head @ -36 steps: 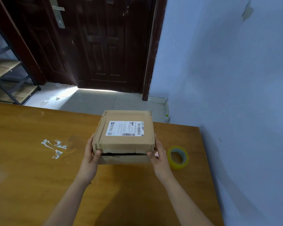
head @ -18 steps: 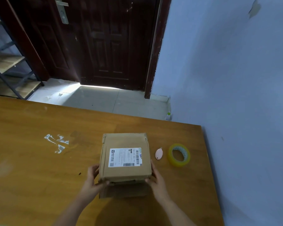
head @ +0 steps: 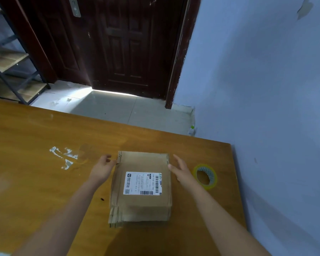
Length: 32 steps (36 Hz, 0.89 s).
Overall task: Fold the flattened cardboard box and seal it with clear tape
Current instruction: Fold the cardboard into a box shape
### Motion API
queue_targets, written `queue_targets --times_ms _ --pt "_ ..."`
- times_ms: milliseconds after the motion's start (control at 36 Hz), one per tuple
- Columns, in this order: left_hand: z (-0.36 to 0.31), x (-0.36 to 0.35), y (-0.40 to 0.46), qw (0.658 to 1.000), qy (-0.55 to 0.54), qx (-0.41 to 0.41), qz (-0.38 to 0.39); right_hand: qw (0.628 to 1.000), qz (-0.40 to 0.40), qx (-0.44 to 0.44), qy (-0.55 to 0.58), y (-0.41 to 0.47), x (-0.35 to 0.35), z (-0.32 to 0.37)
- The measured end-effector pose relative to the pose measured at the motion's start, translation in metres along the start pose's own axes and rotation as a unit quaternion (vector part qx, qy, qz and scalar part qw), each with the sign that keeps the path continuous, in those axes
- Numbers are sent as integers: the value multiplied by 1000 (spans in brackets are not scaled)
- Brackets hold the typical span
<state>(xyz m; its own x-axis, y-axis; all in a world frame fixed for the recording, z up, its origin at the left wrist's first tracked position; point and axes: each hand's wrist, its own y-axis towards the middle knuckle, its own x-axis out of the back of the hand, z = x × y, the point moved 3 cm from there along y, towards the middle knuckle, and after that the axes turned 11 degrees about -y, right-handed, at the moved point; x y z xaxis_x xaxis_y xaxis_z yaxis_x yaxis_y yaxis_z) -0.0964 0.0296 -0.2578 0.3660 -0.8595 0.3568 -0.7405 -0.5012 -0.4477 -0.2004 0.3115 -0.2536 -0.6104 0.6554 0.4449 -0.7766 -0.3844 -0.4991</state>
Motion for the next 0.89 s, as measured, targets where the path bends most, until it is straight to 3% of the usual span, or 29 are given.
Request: queue_targets --times_ms 111,222,306,389,556,722,778,889 --pt "-17 0 17 989 -34 2 141 996 82 0 -36 25 13 20" --pt "-22 8 29 967 33 37 250 978 172 -5 -116 39 23 26" --pt "-23 6 40 948 95 21 303 961 183 1 -206 48 26 29" --pt "-20 4 49 937 138 2 321 959 169 16 -227 56 26 29" --pt "-5 15 57 959 138 -26 247 971 86 23 -224 58 28 11" --pt "27 19 47 986 112 -98 74 986 -26 3 -166 44 18 -15" --pt "34 16 41 991 57 -96 75 993 -30 -11 -115 36 13 -15" --pt "40 6 21 991 -102 -11 88 996 -55 -26 -68 28 11 -17"
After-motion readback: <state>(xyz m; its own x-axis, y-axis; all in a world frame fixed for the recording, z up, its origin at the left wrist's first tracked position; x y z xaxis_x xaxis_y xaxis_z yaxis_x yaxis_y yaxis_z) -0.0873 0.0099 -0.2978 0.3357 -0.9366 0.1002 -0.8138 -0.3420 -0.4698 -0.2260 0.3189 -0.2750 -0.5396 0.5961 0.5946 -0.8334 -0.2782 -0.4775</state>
